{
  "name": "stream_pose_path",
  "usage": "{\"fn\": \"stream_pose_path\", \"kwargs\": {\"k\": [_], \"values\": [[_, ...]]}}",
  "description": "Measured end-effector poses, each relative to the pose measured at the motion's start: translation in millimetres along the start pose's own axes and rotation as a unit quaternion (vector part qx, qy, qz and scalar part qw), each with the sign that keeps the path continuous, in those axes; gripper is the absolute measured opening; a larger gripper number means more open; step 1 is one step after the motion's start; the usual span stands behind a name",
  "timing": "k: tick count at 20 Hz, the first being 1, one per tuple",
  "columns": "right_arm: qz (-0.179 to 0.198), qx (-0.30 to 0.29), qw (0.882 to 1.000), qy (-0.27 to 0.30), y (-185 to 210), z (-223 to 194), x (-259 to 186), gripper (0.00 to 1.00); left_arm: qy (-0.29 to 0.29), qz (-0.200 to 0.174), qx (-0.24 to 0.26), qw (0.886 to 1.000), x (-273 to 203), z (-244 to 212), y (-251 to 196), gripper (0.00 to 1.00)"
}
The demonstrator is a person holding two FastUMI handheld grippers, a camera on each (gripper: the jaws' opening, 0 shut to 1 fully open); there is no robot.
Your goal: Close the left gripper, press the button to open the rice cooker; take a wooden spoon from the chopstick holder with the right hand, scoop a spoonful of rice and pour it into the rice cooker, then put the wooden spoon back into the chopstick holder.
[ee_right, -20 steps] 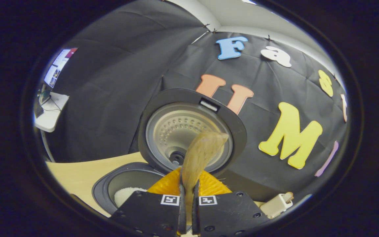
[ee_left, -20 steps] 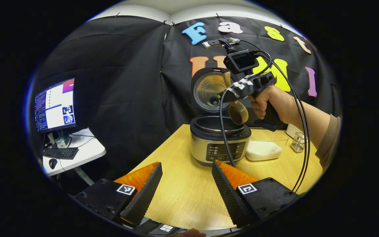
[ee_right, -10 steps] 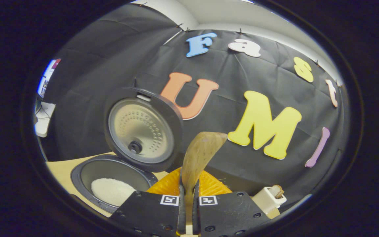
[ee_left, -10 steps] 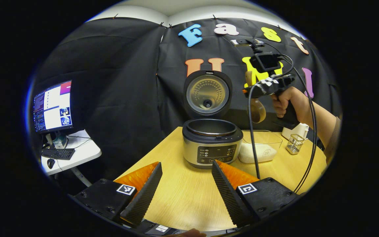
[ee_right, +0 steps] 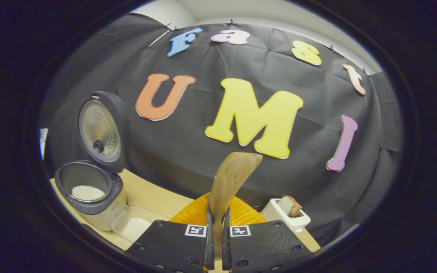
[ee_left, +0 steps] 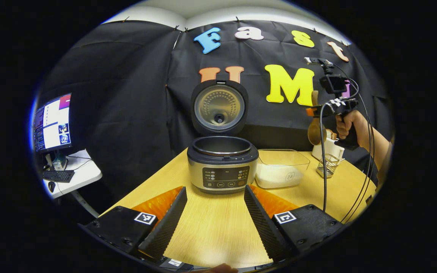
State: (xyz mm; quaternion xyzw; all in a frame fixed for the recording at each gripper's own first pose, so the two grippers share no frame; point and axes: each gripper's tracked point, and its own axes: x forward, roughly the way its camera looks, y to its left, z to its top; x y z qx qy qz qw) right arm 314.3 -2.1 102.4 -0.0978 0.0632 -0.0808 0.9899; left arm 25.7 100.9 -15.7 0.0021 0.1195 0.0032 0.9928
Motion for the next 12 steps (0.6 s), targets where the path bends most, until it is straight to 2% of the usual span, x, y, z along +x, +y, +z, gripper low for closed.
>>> {"fn": "stream_pose_path", "kwargs": {"k": [2, 5, 6, 7, 10, 12], "values": [[-0.022, 0.009, 1.000, 0.009, -34, -18, 7, 0.07, -0.004, -0.009, -0.008, 1.000, 0, 1, -10, 0.97], [-0.044, 0.019, 0.999, 0.024, -75, -48, 18, 0.09, -0.014, -0.008, 0.006, 1.000, 1, 6, -17, 0.97], [-0.051, 0.023, 0.998, 0.027, -85, -57, 24, 0.09, -0.021, -0.001, 0.007, 1.000, 1, 8, -15, 1.00], [-0.055, 0.029, 0.998, 0.032, -93, -67, 28, 0.09, -0.025, 0.004, 0.005, 1.000, 1, 8, -14, 0.97], [-0.056, 0.054, 0.997, 0.031, -109, -88, 43, 0.09, -0.038, 0.007, -0.008, 0.999, 4, 11, -13, 0.97], [-0.055, 0.072, 0.996, 0.027, -116, -99, 50, 0.18, -0.036, 0.004, -0.009, 0.999, 7, 11, -19, 0.97]]}}
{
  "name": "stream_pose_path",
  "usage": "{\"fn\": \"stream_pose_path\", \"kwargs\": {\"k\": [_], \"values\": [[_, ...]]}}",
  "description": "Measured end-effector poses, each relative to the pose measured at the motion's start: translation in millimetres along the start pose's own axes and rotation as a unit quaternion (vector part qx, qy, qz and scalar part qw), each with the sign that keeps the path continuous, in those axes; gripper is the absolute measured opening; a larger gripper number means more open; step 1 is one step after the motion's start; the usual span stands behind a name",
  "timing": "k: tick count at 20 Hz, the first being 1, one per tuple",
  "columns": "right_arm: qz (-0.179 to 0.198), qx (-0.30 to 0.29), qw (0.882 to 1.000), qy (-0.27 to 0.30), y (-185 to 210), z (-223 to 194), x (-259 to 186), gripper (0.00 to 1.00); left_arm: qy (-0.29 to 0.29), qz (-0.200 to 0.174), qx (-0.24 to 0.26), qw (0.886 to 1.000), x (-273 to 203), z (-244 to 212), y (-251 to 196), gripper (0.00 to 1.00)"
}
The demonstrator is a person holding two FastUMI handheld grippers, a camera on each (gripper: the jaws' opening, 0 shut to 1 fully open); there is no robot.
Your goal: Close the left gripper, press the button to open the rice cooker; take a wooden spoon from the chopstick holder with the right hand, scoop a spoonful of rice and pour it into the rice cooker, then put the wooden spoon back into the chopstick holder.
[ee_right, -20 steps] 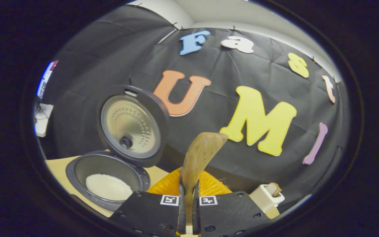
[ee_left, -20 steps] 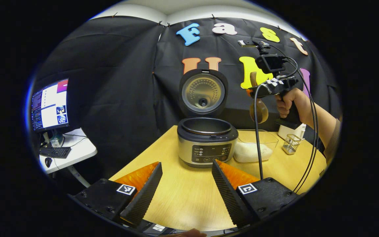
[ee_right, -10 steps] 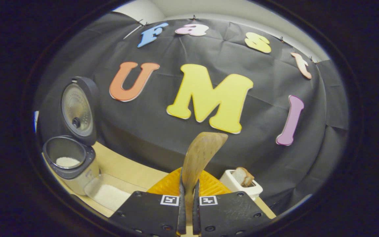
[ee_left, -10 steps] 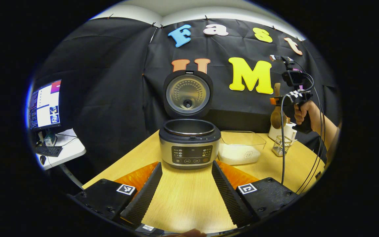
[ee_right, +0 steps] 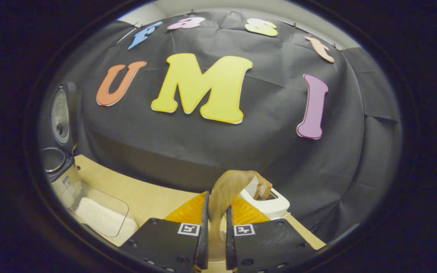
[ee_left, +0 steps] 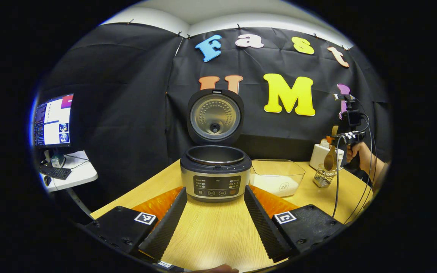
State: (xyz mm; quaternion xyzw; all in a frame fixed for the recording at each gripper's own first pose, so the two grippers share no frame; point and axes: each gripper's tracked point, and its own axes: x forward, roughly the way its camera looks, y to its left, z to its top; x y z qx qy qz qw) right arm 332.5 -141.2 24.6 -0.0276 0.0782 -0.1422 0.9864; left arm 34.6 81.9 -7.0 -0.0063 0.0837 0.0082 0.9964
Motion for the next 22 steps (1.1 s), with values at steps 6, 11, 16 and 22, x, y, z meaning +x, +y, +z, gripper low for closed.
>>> {"fn": "stream_pose_path", "kwargs": {"k": [6, 11, 16, 22], "values": [[0.019, 0.026, 0.998, 0.051, -8, -41, 14, 0.34, 0.021, 0.002, 0.013, 1.000, 10, -19, -6, 0.97], [0.001, 0.018, 0.999, 0.044, -26, -43, 22, 0.51, 0.019, 0.003, 0.014, 1.000, 12, -18, -10, 0.97], [0.009, 0.034, 0.998, 0.047, -31, -44, 15, 0.82, 0.020, 0.015, 0.014, 1.000, 9, -20, -7, 0.97], [0.020, 0.059, 0.998, 0.019, -43, -12, -27, 0.92, -0.007, 0.021, 0.024, 0.999, 9, 12, -5, 0.97]]}}
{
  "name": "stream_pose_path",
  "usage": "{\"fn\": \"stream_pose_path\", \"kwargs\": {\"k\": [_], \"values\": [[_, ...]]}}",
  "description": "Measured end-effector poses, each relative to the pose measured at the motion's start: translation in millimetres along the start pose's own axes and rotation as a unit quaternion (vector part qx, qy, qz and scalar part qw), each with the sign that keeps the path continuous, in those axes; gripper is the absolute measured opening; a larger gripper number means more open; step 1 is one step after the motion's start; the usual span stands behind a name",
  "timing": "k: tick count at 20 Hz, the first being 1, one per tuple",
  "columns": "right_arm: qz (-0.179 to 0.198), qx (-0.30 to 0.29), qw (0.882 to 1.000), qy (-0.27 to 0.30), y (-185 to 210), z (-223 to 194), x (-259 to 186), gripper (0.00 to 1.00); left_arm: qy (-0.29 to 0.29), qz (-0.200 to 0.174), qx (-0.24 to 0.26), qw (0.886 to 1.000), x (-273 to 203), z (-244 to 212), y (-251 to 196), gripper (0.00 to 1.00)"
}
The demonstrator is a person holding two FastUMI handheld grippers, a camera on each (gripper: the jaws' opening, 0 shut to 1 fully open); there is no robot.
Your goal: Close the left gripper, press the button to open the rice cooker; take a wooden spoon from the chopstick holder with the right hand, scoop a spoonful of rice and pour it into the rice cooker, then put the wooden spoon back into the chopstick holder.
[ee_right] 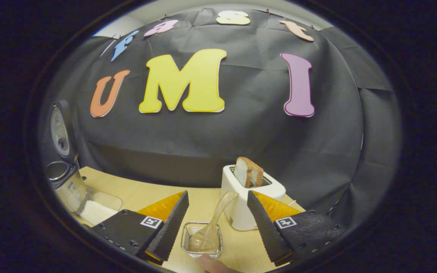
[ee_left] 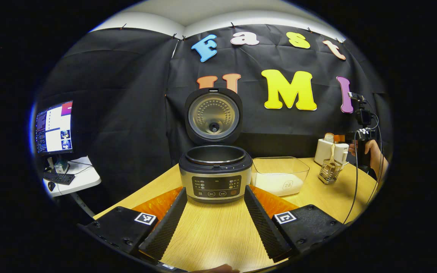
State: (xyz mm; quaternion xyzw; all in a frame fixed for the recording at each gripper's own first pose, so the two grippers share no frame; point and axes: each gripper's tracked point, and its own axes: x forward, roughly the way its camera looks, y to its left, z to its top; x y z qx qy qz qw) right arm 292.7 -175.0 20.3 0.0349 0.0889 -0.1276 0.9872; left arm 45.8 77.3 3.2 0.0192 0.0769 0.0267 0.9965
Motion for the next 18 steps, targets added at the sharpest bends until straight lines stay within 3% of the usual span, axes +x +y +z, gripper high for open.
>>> {"fn": "stream_pose_path", "kwargs": {"k": [4, 6, 8, 10, 15, 18], "values": [[0.037, 0.013, 0.999, -0.018, 14, 10, -47, 0.93, -0.014, 0.009, -0.013, 1.000, 12, 46, 5, 0.97], [0.091, 0.017, 0.996, -0.017, 31, 8, -76, 0.93, -0.033, 0.008, -0.022, 0.999, 23, 77, 5, 0.97], [0.120, 0.016, 0.992, -0.043, 41, 16, -112, 0.95, -0.046, 0.012, -0.024, 0.999, 36, 106, 7, 0.96], [0.123, 0.005, 0.990, -0.063, 37, 14, -137, 0.96, -0.059, 0.022, -0.017, 0.998, 53, 134, 13, 0.96], [0.107, 0.000, 0.993, -0.048, 32, -20, -178, 0.95, -0.113, 0.039, -0.014, 0.993, 104, 210, 25, 0.96], [0.119, -0.037, 0.991, -0.042, 38, -48, -196, 0.96, -0.166, 0.071, 0.023, 0.983, 143, 258, 46, 0.96]]}}
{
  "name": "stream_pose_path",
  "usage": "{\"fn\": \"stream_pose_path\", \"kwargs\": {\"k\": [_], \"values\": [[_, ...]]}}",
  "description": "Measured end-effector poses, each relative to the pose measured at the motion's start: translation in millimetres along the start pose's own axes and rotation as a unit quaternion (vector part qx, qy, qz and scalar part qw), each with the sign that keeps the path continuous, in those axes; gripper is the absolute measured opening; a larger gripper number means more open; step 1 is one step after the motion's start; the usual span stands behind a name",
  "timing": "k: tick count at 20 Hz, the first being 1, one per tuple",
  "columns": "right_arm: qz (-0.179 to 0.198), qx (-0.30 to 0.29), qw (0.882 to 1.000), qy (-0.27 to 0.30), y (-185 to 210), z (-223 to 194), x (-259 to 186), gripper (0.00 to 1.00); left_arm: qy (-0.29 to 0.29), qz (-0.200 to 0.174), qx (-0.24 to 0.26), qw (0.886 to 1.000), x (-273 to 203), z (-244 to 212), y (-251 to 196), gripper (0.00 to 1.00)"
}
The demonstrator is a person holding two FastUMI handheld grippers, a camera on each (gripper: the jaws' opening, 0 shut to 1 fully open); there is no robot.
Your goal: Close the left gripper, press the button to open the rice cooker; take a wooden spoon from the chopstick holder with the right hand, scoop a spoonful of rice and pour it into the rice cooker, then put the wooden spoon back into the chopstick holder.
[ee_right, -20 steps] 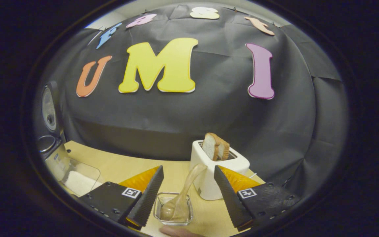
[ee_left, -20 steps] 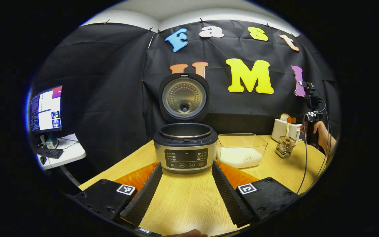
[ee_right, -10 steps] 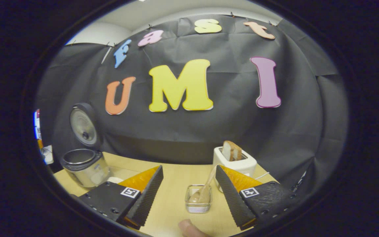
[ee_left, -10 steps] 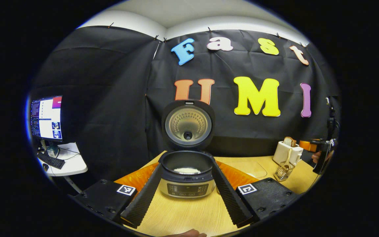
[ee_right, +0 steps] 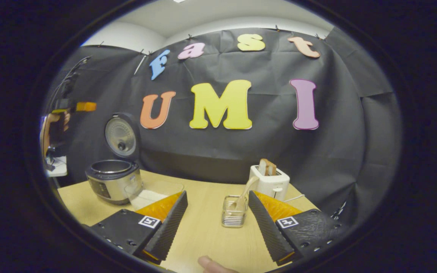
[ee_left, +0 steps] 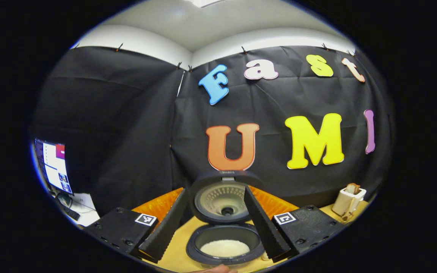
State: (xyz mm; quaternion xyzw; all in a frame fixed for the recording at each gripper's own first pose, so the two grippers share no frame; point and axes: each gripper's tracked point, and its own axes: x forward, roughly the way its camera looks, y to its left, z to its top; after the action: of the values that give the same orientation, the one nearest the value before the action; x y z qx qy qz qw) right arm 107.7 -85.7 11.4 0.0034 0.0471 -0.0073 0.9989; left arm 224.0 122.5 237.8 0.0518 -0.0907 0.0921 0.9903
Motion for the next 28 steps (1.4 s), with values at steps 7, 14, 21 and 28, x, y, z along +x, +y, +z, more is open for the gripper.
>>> {"fn": "stream_pose_path", "kwargs": {"k": [7, 14, 21, 28], "values": [[0.021, 0.027, 0.999, 0.030, 11, -62, -13, 0.96, -0.044, -0.032, -0.011, 0.998, 94, 28, -31, 0.95], [0.048, 0.082, 0.995, 0.020, 2, -69, -16, 0.92, -0.025, -0.030, -0.068, 0.997, 167, -2, -29, 0.96], [0.048, 0.087, 0.995, 0.000, -1, -60, -18, 0.92, -0.028, -0.005, -0.141, 0.990, 203, -19, -19, 0.96], [0.037, 0.080, 0.996, -0.005, 2, -55, -29, 0.92, -0.016, -0.003, -0.123, 0.992, 207, -35, -13, 0.97]]}}
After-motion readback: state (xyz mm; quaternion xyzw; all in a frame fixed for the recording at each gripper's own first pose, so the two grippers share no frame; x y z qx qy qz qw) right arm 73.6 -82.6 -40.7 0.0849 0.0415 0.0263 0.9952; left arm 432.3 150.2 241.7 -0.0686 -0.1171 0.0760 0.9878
